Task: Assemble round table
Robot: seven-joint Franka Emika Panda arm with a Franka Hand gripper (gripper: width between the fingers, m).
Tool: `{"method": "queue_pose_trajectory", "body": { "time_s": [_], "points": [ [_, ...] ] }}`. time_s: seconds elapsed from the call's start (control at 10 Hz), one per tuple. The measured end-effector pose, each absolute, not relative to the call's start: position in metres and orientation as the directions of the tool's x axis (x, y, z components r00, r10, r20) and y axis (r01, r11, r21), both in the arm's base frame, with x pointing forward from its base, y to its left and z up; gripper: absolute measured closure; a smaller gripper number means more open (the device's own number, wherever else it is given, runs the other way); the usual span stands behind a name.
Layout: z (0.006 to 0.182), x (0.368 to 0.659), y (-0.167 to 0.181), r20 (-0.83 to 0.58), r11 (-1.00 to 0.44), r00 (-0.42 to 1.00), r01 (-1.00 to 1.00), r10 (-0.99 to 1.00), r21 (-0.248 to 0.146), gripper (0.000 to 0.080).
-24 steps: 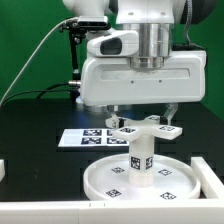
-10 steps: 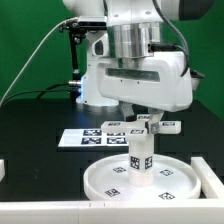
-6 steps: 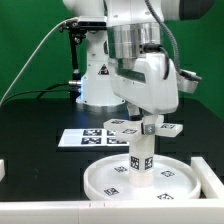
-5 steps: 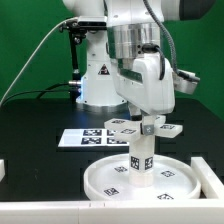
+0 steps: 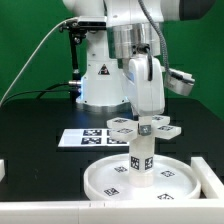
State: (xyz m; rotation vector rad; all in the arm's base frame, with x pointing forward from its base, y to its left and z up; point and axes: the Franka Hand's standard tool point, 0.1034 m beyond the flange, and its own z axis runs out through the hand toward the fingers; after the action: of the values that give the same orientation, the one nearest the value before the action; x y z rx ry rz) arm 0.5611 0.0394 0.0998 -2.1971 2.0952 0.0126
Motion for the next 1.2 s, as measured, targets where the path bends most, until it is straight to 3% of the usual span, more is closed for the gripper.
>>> {"method": "queue_pose_trajectory", "body": {
  "time_s": [0.1,0.3,0.6,0.8,1.2],
  "points": [
    [0.105,0.559,0.042,-0.081,-0.164,0.169,-0.985,-0.982,-0.061,0.0185],
    [0.120,0.561,0.046,-0.072,-0.317,0.325,-0.943,-0.943,-0.103,0.0156],
    [0.129,0.563,0.047,-0.025,-0.637,0.645,-0.759,-0.764,-0.136,0.0151],
    [0.124,0.562,0.050,0.011,-0.817,0.823,-0.561,-0.568,-0.132,0.0150],
    [0.123,0.562,0.047,0.052,-0.955,0.959,-0.272,-0.280,-0.115,0.0150]
  ]
}}
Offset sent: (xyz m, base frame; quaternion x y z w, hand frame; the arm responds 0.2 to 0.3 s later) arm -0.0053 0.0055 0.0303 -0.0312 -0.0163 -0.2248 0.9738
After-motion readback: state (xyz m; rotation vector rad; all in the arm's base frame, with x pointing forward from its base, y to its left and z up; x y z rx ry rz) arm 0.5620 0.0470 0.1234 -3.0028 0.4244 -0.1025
